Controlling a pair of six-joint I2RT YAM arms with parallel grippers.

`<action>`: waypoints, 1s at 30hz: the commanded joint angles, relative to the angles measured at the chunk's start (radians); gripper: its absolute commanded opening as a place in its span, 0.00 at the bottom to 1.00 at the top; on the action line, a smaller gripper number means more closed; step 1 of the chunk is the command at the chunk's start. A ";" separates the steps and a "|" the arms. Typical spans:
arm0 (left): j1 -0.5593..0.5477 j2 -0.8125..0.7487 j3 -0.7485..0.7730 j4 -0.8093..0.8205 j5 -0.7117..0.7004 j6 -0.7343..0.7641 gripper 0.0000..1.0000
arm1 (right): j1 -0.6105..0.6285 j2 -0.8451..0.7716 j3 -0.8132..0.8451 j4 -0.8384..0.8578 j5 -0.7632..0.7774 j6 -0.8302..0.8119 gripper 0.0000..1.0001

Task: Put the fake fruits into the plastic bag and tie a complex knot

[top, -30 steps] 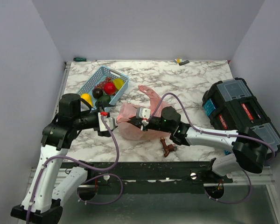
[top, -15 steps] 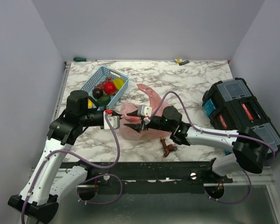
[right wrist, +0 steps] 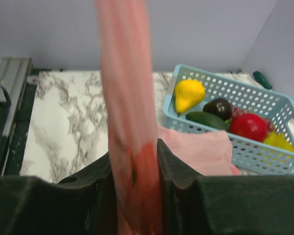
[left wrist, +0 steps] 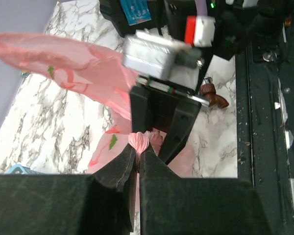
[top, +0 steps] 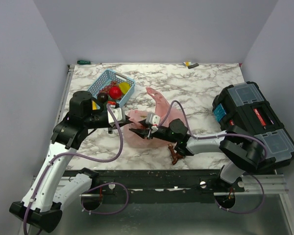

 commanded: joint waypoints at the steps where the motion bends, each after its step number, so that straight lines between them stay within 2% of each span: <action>1: 0.022 0.006 0.025 0.113 0.051 -0.163 0.00 | -0.003 0.072 -0.087 0.109 0.012 -0.036 0.29; 10: 0.093 0.050 0.042 0.241 0.039 -0.305 0.00 | -0.047 0.212 -0.116 0.143 0.009 -0.072 0.18; 22: 0.142 0.065 0.073 0.281 0.042 -0.311 0.00 | -0.086 0.285 -0.120 0.114 -0.013 -0.076 0.17; 26: 0.164 0.066 0.071 0.277 0.041 -0.329 0.00 | -0.085 0.258 -0.111 0.113 0.002 -0.058 0.01; 27: 0.170 0.063 0.063 0.265 0.040 -0.327 0.09 | -0.086 0.250 -0.105 0.115 0.006 -0.045 0.01; 29: 0.186 0.040 0.020 0.237 0.052 -0.298 0.50 | -0.086 0.233 -0.095 0.129 0.012 -0.028 0.01; 30: 0.198 0.021 -0.026 0.242 0.050 -0.285 0.63 | -0.085 0.226 -0.093 0.141 0.006 -0.023 0.01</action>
